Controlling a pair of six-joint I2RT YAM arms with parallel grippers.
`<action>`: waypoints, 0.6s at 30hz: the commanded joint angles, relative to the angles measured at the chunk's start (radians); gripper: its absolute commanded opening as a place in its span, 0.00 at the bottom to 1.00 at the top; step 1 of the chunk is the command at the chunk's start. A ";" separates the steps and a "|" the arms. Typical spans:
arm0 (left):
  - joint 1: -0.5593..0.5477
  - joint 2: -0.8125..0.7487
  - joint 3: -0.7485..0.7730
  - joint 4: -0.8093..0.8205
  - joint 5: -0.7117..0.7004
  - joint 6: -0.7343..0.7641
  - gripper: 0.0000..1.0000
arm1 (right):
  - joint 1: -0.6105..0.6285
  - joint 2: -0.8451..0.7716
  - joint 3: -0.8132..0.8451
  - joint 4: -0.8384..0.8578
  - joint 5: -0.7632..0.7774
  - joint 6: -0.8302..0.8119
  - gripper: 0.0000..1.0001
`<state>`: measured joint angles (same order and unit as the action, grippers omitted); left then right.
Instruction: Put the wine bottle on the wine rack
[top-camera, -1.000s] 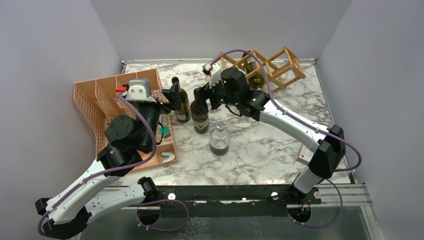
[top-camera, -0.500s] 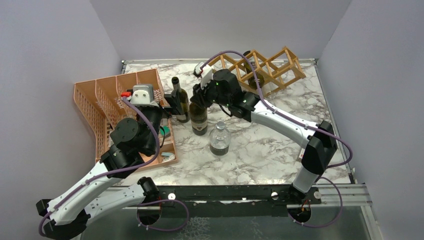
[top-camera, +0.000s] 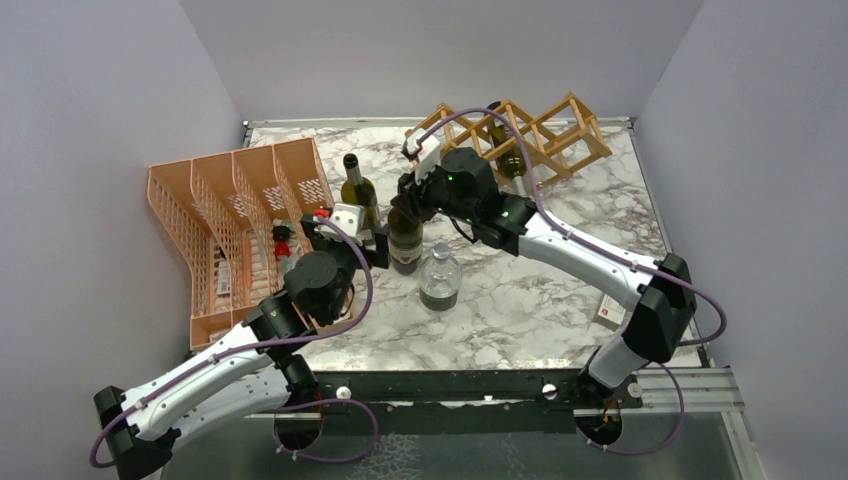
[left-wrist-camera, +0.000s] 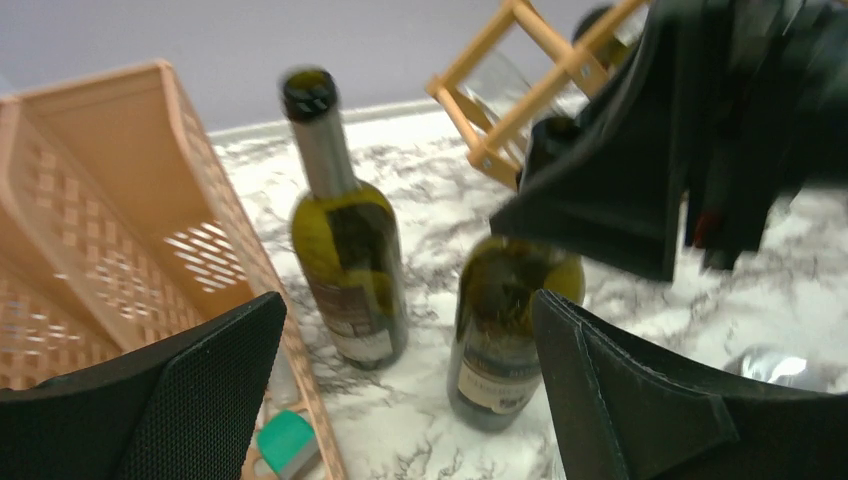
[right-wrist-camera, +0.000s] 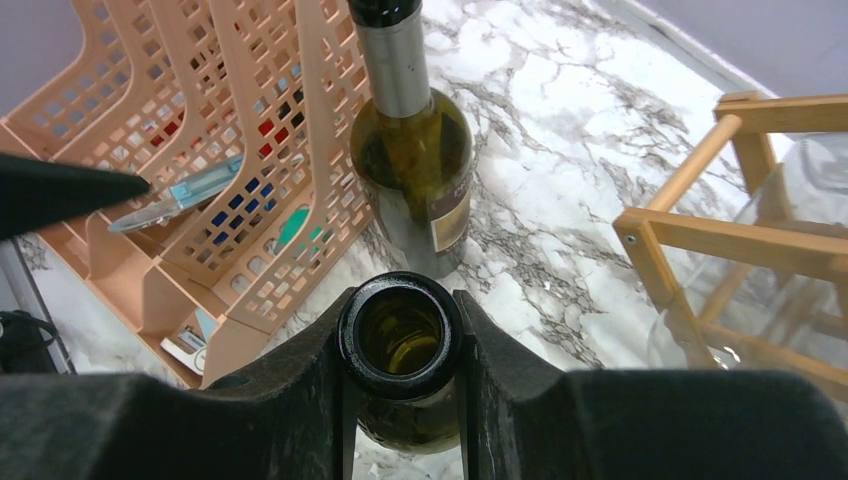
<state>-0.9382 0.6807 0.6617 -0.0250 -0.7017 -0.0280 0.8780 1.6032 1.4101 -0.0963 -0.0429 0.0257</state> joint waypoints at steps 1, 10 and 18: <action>-0.002 -0.020 -0.087 0.117 0.107 -0.071 0.99 | 0.007 -0.131 0.015 0.183 0.054 0.057 0.01; 0.009 0.148 0.022 0.055 0.198 -0.100 0.99 | 0.007 -0.173 0.161 -0.008 0.060 0.160 0.01; 0.112 0.247 0.070 0.051 0.366 -0.153 0.99 | 0.007 -0.210 0.272 -0.166 0.018 0.212 0.01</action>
<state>-0.8803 0.9169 0.6941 0.0177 -0.4492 -0.1291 0.8780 1.4704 1.5940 -0.2672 -0.0051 0.1867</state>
